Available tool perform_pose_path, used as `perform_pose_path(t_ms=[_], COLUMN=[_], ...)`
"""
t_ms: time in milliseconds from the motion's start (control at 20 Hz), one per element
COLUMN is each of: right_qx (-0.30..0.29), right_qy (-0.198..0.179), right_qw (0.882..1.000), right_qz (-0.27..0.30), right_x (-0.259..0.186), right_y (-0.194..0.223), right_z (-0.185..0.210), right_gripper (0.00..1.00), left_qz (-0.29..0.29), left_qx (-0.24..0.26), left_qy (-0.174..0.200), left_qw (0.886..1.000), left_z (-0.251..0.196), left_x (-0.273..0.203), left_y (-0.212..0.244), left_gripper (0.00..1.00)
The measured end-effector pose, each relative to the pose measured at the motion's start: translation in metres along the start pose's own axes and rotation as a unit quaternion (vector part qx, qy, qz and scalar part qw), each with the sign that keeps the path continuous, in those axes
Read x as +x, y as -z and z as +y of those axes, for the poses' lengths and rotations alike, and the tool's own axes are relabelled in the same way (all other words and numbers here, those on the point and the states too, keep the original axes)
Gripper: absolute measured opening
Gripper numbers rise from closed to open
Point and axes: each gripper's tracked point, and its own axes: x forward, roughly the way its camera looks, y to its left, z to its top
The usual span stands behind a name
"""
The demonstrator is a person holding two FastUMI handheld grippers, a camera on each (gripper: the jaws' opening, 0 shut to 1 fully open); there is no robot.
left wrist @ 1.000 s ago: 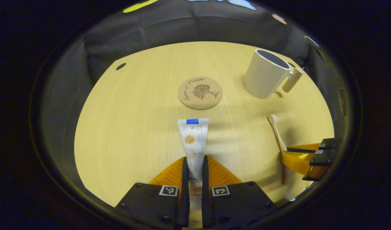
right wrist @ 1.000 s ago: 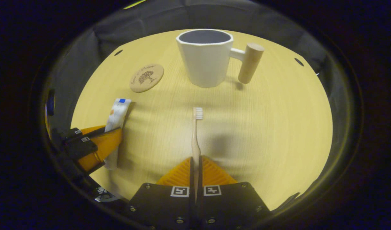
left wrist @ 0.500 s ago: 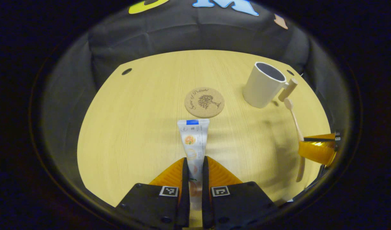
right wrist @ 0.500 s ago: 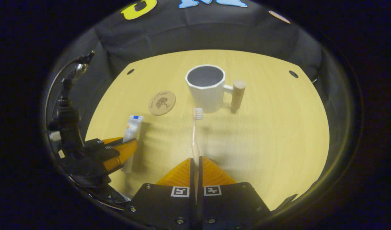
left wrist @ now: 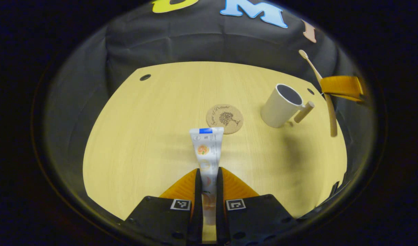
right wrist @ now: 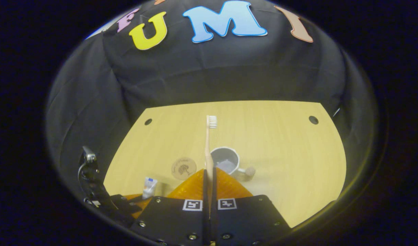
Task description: Put the toothbrush and toothpaste on the desktop into the cup, then pick up the cup and place it on the coaster on the desktop.
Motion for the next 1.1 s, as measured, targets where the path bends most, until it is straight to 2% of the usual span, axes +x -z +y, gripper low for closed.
perform_pose_path(t_ms=[150, 400, 750, 1100], right_qx=[0.010, 0.030, 0.014, 0.001], right_qy=[-0.004, -0.003, 0.017, 0.026], right_qw=[1.000, 0.999, 0.999, 0.997], right_qz=[-0.018, -0.024, -0.032, -0.076], right_x=[0.017, 0.055, 0.093, 0.100], right_y=[-0.028, -0.046, -0.043, -0.032], right_z=[0.000, -0.007, -0.025, -0.020], right_gripper=[0.02, 0.02, 0.02, 0.02], left_qz=[-0.002, -0.007, -0.010, -0.008], left_qx=[-0.007, -0.033, -0.064, -0.083], left_qy=[-0.005, -0.017, -0.039, -0.059], left_qw=[1.000, 0.999, 0.997, 0.995], left_z=[0.008, 0.024, 0.041, 0.051], left_x=[-0.008, -0.029, -0.055, -0.072], left_y=[0.002, 0.003, 0.011, 0.015], left_gripper=[0.24, 0.24, 0.23, 0.23])
